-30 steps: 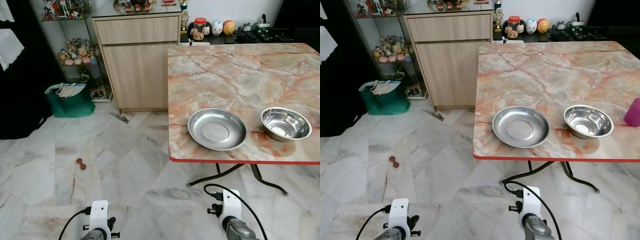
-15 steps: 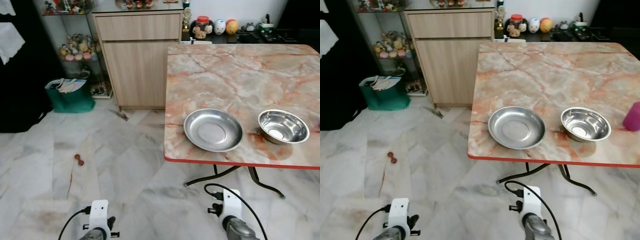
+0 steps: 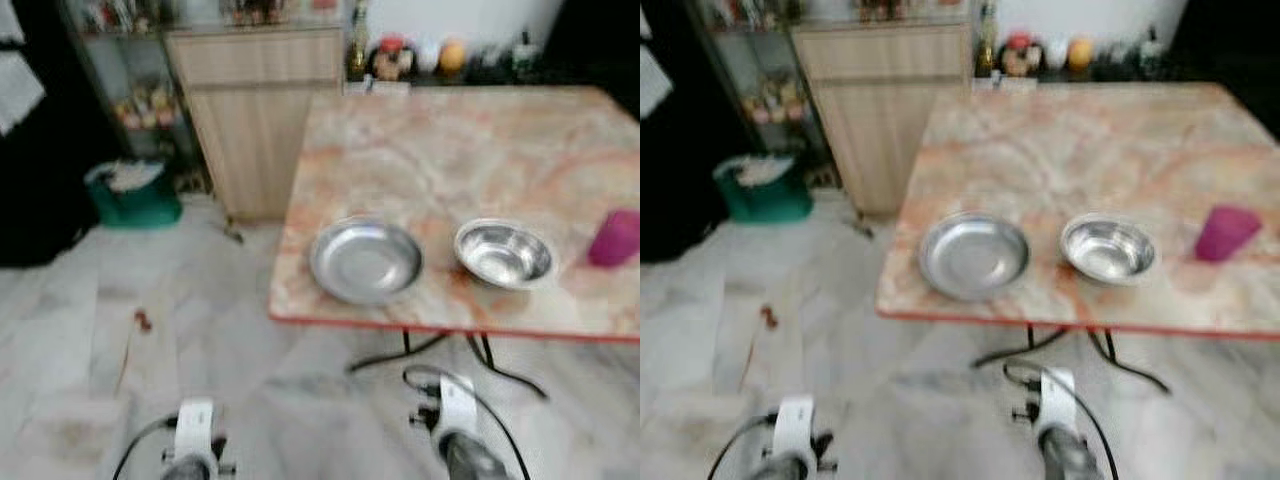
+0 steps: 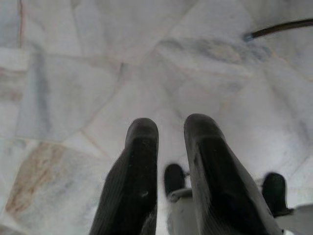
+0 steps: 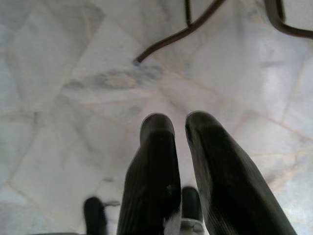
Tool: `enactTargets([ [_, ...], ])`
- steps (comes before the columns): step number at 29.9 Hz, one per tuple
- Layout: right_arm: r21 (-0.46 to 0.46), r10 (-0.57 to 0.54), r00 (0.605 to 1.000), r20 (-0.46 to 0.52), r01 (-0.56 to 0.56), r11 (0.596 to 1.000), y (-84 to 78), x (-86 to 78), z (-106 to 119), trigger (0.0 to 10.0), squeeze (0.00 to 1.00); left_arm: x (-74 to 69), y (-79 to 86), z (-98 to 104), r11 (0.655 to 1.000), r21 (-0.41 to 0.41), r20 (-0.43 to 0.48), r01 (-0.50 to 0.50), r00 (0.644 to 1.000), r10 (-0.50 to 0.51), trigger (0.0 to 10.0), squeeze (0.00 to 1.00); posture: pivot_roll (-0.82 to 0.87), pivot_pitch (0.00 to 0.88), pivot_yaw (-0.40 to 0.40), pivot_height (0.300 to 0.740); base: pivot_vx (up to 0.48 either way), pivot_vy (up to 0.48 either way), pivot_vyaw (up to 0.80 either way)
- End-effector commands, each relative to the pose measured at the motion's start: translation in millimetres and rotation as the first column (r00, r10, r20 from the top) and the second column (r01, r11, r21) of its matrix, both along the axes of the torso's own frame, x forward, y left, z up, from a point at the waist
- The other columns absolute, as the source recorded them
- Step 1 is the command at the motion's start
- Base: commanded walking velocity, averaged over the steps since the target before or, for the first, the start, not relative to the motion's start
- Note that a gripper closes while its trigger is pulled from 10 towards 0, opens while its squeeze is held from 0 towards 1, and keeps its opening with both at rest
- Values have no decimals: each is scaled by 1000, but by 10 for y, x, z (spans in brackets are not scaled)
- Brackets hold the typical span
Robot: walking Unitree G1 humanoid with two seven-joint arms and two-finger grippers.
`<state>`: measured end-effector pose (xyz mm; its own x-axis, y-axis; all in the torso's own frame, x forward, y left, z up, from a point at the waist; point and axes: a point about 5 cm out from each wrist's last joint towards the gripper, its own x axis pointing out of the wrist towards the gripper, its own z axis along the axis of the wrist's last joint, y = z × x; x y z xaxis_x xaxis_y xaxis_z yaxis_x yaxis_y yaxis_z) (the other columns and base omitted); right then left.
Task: Setting the table
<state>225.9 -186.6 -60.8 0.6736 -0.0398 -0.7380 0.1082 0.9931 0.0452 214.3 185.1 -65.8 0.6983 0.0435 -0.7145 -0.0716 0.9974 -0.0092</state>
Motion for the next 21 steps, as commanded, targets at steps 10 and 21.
enactTargets([
  [10,13,-20,1000,-2,20,1000,-1,4,1,10000,0,-64,87,-19,1000,15,2,-22,1000,22,10000,0,-52,0,43,740,0,0,-80],
  [21,6,-6,1000,-14,6,1000,-3,-1,-4,10000,0,-9,20,3,1000,1,16,-14,1000,14,10000,0,-59,0,43,740,0,0,-661],
])
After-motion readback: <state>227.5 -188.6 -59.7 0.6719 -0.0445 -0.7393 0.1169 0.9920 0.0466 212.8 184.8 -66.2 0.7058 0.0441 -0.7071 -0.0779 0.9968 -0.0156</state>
